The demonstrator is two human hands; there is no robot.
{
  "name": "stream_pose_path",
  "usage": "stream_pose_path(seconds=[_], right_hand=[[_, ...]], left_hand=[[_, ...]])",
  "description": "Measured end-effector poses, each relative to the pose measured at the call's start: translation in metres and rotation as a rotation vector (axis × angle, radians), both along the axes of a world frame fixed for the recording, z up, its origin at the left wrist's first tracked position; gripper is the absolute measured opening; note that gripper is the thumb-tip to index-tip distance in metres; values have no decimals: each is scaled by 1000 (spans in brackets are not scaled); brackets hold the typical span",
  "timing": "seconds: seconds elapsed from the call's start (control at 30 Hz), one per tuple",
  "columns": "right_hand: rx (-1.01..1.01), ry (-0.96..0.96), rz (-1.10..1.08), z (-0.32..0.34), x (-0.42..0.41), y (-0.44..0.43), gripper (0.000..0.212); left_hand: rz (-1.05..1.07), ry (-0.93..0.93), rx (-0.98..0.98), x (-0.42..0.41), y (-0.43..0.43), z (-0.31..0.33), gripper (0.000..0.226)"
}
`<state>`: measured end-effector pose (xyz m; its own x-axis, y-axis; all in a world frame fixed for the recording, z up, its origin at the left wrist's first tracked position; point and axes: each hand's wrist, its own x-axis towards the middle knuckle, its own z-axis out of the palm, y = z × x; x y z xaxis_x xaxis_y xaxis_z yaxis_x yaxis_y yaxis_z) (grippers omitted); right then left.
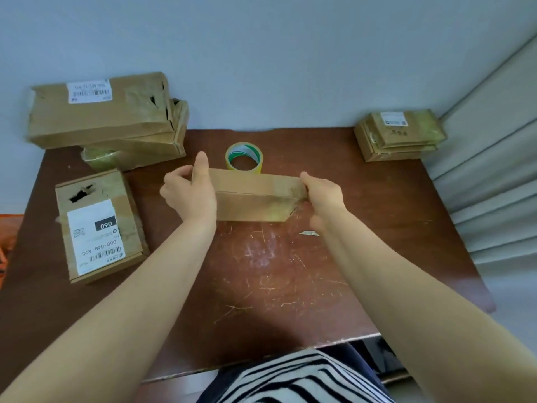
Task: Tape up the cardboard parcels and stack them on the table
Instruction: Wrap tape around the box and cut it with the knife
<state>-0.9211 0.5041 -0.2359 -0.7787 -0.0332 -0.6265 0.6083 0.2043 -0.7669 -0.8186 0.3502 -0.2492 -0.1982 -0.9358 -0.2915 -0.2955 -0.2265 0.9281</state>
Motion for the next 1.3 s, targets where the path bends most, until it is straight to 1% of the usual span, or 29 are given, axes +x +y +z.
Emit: stream_pose_path(seconds=[0.1,0.17,0.2,0.23,0.3,0.37,0.4,0.47,0.53,0.6,0.67,0.77,0.87,0.93,1.03,1.13,1.23,1.3], right_hand=[[-102,14,-88,15,-16,12,24],[-107,14,-114,20,-30,24,30],[-104,9,-126,22,-37,32,31],[-111,6,-145,22,-44,41,30],[-163,12,-191,21,-62,62,25],[-277,30,-238,17,-83,88,16],[-359,30,-256,15,-95,103,16],[-498,2,-264,9,-120,135,24],[-582,-24,-214,3,-145,168,25],[-629,-42,-167,-1,-168,201,35],[-647,-54,-129,-9,-188,231,40],[-666,-126,-104,-15,-209,262,38],[-672,-163,-119,-18,-225,277,40],[-650,-148,-147,-19,-237,282,44],[-651,-118,-157,-18,-253,285,49],[-643,-65,-163,-13,-266,282,47],[-576,-22,-194,-9,-274,274,46],[-488,26,-212,-10,-280,266,44]], left_hand=[[-53,127,-54,-15,16,13,28],[-91,192,-70,-23,32,17,18],[-109,210,-89,-27,42,20,17],[-133,217,-115,-33,54,21,21],[-211,193,-140,-48,79,25,37],[-295,156,-60,-68,105,27,54],[-319,139,11,-79,118,26,55],[-323,106,125,-103,142,26,48],[-307,118,200,-126,171,26,40],[-290,123,226,-146,201,24,41],[-308,124,191,-164,228,23,44],[-340,111,196,-183,256,23,44],[-340,75,188,-195,272,24,33],[-343,53,166,-205,277,22,28],[-349,44,164,-221,279,23,33],[-365,62,197,-236,275,26,39],[-436,95,204,-249,264,21,33],[-477,93,194,-258,257,17,32]])
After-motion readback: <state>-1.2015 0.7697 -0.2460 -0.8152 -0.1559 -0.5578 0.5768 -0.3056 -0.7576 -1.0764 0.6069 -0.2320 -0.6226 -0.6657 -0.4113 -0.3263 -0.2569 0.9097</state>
